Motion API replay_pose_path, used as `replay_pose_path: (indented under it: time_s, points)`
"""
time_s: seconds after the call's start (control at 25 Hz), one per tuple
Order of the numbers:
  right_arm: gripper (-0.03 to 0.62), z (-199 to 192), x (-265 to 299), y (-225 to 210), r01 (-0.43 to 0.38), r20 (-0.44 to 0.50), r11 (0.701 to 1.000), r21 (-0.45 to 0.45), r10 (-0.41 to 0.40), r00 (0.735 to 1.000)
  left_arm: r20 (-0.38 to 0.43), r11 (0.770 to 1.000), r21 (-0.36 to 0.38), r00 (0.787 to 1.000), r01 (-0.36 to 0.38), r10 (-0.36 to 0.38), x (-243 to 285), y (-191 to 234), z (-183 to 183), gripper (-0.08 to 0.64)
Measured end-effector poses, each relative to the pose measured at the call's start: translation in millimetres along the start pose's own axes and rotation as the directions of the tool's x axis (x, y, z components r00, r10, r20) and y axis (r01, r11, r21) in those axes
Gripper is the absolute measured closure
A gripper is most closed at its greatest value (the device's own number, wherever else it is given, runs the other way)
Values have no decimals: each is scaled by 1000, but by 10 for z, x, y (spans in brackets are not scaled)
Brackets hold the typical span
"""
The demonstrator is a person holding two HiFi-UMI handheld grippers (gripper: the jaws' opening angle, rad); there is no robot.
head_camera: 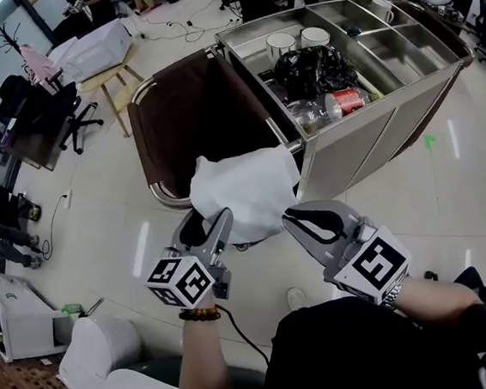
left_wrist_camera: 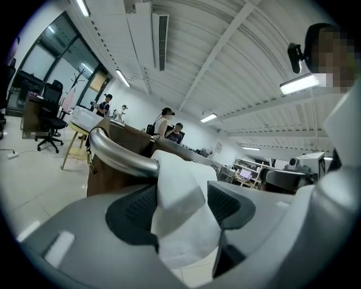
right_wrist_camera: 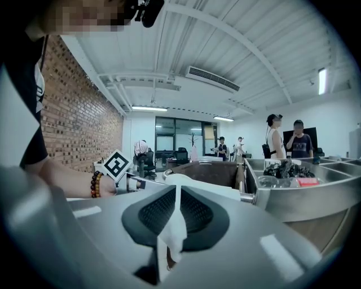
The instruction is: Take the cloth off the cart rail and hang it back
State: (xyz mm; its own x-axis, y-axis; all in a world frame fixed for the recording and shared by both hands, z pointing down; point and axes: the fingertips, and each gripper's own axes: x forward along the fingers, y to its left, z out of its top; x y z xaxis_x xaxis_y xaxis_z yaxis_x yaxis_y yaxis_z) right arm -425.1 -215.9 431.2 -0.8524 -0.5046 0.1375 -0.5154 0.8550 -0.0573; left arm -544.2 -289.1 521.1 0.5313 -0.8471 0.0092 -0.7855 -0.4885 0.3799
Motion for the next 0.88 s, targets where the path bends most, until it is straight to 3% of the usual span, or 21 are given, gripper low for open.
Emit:
replay_pose_path:
  time_s: [0.24,0.44,0.6,0.72,0.88]
  points:
    - [569,-32,74,-108,1,31,998,-59,1,1000,10,1000,12,1000,21,-21,-87,-67,17,336]
    - [568,-23,92,-79,4,8,1000,-12,-4,1000,17,999,-5,999,47,-46,-158,-134,84,353]
    - [568,-15,105,-131,1,43,997,-71,2,999,29,998,-2,998,62,-62,-197,-173,165,370]
    - [568,-29,92,-94,6,0,1000,1,-6,1000,0,997,-38,998,70,-71,-158,-132,97,370]
    - [568,5,86,-64,2,4,1000,3,-2,1000,-24,991,-103,996,84,-86,-90,-32,-7,368]
